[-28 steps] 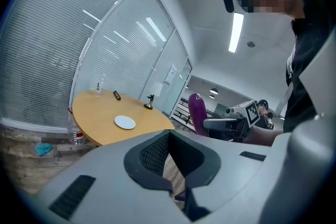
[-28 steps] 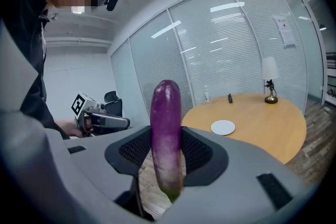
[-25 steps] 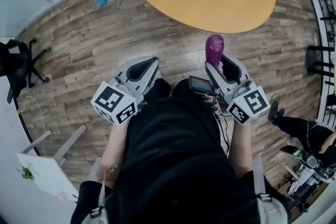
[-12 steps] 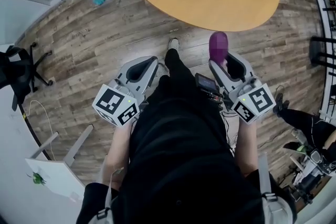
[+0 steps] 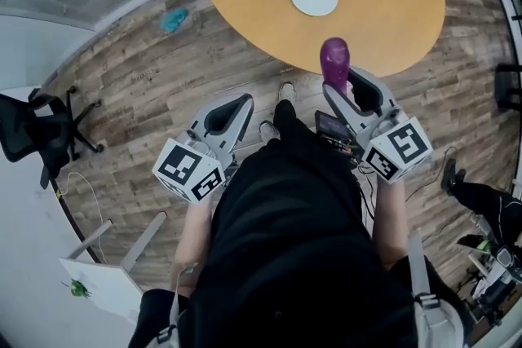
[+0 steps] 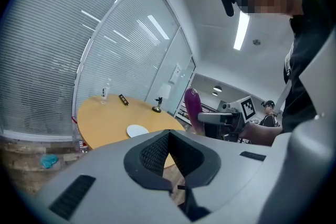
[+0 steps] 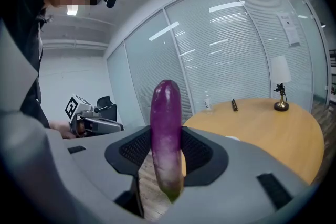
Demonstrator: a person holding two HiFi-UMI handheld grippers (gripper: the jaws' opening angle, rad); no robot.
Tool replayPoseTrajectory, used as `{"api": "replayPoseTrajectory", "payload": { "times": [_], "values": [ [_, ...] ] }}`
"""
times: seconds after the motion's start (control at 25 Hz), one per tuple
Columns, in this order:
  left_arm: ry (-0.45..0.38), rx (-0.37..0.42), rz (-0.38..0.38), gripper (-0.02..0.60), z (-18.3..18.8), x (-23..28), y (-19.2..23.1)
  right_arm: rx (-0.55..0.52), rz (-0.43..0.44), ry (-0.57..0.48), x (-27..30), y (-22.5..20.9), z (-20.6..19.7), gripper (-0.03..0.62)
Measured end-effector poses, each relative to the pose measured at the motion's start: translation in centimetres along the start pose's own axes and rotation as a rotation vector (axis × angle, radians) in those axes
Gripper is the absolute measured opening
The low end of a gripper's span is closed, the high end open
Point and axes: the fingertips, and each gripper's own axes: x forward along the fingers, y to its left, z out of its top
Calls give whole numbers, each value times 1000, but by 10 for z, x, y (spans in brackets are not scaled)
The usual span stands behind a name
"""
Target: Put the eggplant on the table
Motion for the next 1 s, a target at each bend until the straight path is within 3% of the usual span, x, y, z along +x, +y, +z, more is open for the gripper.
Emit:
{"api": "replayPoseTrajectory", "payload": {
  "times": [0.48, 1.0],
  "values": [
    [35, 28, -28, 9, 42, 68, 31, 32, -86, -39, 30, -87, 31, 184],
    [94, 60, -97, 9, 51, 123, 32, 94, -154, -53, 23, -131, 23, 184]
  ]
}}
